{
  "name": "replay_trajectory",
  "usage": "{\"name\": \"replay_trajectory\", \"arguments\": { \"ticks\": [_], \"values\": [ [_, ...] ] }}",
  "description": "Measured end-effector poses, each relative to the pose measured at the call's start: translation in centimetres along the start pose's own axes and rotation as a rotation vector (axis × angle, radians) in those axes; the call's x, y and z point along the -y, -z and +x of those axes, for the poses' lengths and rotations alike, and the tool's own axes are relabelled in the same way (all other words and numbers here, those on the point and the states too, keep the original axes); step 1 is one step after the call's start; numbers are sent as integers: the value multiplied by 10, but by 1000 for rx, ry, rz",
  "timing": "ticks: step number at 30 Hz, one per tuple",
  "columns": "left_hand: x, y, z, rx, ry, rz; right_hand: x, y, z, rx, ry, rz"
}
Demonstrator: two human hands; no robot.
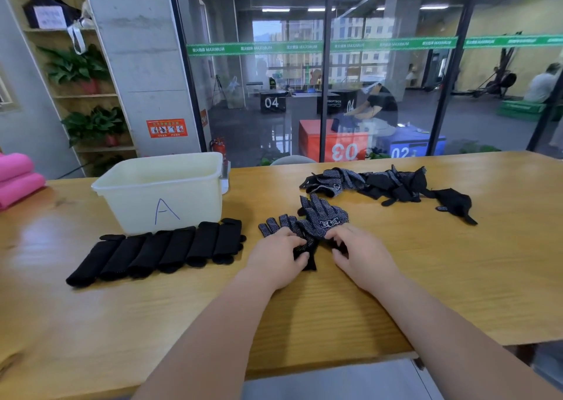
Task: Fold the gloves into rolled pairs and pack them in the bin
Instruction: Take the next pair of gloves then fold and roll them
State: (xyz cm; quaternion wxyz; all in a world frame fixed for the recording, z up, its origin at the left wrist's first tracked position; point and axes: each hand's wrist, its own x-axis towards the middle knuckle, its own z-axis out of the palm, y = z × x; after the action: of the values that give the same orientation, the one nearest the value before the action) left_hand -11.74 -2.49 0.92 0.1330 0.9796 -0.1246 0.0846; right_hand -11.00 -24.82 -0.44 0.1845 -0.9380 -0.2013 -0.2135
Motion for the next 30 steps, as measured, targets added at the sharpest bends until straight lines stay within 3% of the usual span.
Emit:
{"name": "replay_trajectory", "arguments": {
  "ticks": [4, 11, 15, 19, 26, 30],
  "values": [
    [12, 0, -24, 4, -23, -44, -5, -6, 12, 138, -10, -20],
    [16, -7, -36, -42, -37, -25, -28, -4, 40, 290, -292, -71],
    [16, -5, -36, -51, -36, -30, -30, -1, 45, 133, -454, -35],
    [17, -7, -36, -68, -54, -24, -33, -5, 45, 10, -463, -24],
    [15, -5, -39, -148, -56, -82, -29, 30, 62, -331, -256, 47],
    [14, -4, -42, -216, -79, -89, -11, 73, 77, -337, -151, 81]
  ]
}}
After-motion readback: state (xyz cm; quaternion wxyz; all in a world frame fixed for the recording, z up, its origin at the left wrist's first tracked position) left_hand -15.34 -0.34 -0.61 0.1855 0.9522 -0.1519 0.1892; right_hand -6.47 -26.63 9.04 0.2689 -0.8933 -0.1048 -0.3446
